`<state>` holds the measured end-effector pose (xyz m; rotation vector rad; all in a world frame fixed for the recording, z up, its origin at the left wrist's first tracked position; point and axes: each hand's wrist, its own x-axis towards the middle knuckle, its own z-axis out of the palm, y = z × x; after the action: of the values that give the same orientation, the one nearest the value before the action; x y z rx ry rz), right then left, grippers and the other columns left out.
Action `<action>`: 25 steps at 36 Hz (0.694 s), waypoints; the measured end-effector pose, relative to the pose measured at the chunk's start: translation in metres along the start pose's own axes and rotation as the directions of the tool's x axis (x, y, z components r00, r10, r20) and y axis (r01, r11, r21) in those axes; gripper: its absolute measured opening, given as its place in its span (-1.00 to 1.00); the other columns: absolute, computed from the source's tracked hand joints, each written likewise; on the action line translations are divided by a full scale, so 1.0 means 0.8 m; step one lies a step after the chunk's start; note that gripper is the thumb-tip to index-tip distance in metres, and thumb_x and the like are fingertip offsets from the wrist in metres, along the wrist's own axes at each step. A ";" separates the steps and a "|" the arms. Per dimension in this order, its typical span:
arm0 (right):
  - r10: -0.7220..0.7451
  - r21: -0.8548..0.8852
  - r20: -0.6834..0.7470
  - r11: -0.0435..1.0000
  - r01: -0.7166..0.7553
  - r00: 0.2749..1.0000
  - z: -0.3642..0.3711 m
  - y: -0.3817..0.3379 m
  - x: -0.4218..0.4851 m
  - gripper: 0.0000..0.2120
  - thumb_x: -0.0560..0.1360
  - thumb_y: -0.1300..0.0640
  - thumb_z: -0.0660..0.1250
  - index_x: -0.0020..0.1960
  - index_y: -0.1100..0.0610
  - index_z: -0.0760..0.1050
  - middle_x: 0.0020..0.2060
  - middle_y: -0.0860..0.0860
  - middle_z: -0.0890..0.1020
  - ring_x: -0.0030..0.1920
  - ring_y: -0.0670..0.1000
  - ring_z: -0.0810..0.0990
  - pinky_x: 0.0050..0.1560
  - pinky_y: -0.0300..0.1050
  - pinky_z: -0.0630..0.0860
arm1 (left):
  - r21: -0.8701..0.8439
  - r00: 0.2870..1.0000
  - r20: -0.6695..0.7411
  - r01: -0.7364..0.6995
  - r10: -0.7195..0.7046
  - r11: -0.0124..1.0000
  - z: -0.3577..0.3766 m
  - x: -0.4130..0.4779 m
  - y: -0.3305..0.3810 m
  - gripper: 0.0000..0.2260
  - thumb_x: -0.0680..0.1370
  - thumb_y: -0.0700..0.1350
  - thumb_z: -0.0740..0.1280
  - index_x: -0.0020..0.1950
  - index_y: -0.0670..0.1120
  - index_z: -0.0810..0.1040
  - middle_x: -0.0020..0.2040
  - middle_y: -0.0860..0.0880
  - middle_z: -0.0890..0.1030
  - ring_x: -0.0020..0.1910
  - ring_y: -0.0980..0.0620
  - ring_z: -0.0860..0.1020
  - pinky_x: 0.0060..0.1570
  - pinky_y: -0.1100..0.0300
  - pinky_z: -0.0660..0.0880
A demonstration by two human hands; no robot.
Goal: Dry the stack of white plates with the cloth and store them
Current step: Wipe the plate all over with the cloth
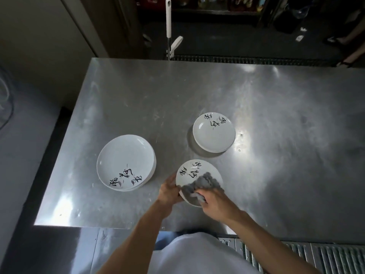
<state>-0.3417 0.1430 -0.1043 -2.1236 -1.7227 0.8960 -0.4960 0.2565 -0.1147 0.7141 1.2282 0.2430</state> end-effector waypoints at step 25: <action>0.125 -0.025 0.132 0.992 -0.123 0.983 0.006 0.019 0.017 -0.73 0.65 0.10 0.15 0.27 0.11 0.51 0.35 0.09 0.50 0.46 0.17 0.35 0.51 0.09 0.16 | 0.047 0.990 0.133 0.047 -0.053 0.998 -0.023 -0.006 -0.002 -0.34 0.32 -0.24 0.32 0.36 0.25 0.50 0.10 -0.01 0.72 -0.02 -0.07 0.70 -0.14 -0.05 0.66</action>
<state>-0.3314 0.1508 -0.1206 -2.2497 -1.6790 1.0837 -0.5153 0.2594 -0.1148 0.7256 1.1241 0.1247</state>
